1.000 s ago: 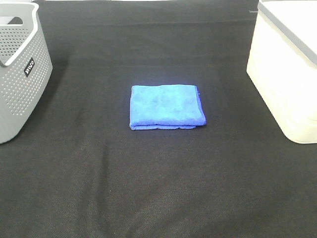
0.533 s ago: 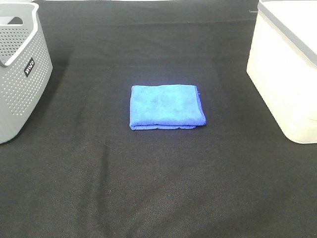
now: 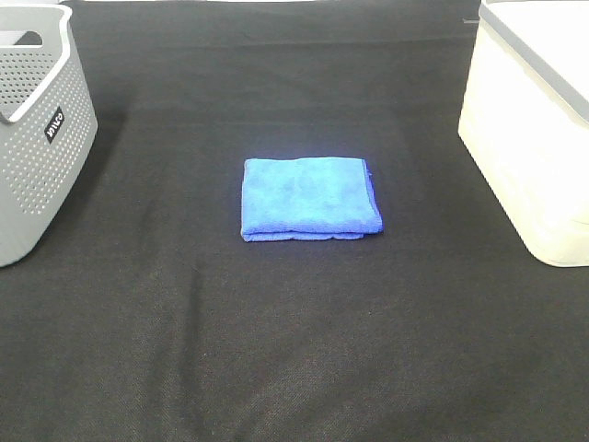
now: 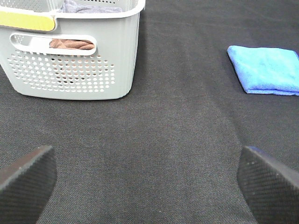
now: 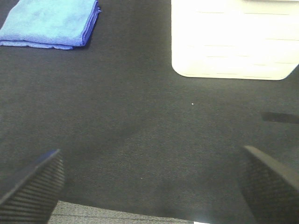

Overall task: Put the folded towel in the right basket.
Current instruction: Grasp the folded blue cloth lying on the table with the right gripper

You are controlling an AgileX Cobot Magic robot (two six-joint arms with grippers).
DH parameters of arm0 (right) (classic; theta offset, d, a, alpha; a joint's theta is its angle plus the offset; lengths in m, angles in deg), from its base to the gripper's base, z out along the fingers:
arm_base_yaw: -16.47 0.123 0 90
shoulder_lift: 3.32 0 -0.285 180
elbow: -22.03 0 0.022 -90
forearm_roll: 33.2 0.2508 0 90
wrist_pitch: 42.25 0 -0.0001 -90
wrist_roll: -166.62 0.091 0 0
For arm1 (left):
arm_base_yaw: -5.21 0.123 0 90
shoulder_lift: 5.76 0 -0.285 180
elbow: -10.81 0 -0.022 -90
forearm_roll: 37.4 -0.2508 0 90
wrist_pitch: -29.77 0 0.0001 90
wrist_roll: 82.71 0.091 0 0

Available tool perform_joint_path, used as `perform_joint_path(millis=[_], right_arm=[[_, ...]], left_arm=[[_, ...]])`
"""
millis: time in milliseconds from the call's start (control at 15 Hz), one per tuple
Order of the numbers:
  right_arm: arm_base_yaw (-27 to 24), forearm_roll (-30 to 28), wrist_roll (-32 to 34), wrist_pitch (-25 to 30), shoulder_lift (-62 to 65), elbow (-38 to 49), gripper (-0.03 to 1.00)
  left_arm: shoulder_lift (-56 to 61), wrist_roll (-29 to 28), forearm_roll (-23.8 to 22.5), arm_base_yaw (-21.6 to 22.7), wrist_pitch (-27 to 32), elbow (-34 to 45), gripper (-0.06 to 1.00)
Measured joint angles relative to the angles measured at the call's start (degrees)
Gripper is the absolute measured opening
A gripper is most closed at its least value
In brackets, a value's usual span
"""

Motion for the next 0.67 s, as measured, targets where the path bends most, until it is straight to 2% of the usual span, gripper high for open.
perform_joint_path(millis=[667], right_arm=[[0.0,0.4,1.4,0.0,0.0,0.0,0.98]], left_arm=[[0.0,0.0,0.0,0.0,0.0,0.0,0.97]])
